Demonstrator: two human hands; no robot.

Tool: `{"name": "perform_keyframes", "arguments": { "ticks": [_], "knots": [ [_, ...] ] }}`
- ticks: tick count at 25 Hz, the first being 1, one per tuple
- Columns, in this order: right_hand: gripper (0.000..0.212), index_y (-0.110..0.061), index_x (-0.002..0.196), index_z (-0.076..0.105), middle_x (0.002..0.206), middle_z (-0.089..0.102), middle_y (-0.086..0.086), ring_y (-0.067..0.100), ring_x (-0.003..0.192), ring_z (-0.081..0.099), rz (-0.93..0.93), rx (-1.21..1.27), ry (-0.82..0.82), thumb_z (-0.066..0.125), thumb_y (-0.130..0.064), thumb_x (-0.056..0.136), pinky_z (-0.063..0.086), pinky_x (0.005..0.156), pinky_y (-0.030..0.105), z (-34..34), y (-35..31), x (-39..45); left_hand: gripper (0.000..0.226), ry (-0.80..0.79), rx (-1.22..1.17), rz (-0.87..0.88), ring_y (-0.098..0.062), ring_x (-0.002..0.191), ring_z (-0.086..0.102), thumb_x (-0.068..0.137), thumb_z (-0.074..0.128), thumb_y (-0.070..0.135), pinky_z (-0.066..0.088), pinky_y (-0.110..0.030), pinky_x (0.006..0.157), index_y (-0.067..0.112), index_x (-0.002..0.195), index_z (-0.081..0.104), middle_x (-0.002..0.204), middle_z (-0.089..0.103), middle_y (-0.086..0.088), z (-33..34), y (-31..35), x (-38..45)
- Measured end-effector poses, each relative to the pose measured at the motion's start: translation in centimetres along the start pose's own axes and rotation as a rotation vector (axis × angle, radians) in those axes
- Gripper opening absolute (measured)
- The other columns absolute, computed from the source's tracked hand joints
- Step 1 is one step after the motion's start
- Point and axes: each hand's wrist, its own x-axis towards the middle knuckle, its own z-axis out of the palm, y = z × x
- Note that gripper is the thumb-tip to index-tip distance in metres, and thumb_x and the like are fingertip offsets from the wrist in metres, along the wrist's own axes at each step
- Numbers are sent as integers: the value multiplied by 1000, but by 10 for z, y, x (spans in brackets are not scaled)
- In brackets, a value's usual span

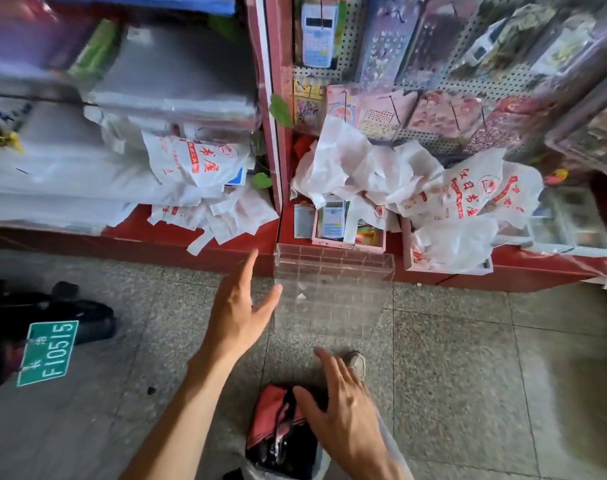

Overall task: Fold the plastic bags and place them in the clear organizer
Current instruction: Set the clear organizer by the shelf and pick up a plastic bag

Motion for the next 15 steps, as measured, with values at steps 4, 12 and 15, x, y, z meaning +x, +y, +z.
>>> {"name": "perform_keyframes", "arguments": {
  "ticks": [4, 12, 15],
  "knots": [
    [81, -37, 154, 19, 152, 37, -18, 8, 136, 40, -61, 18, -121, 41, -75, 86, 35, 111, 27, -42, 21, 45, 92, 22, -75, -45, -20, 144, 34, 82, 46, 74, 31, -35, 113, 36, 156, 7, 161, 28, -2, 26, 52, 51],
    [73, -35, 148, 33, 146, 45, -19, 6, 132, 43, 7, 57, -39, 44, -71, 85, 34, 107, 22, -46, 21, 112, 84, -76, -85, 12, -9, 142, 35, 82, 46, 73, 35, -35, 116, 31, 153, 30, 157, 36, 4, 51, 46, 140],
    [75, -34, 146, 38, 143, 49, -19, 5, 130, 46, 96, 112, 26, 42, -74, 83, 36, 105, 23, -9, 24, 145, 81, -152, -150, 62, -6, 142, 34, 84, 49, 69, 34, -32, 116, 30, 153, 31, 157, 36, 5, 76, 17, 168]
  ]
}}
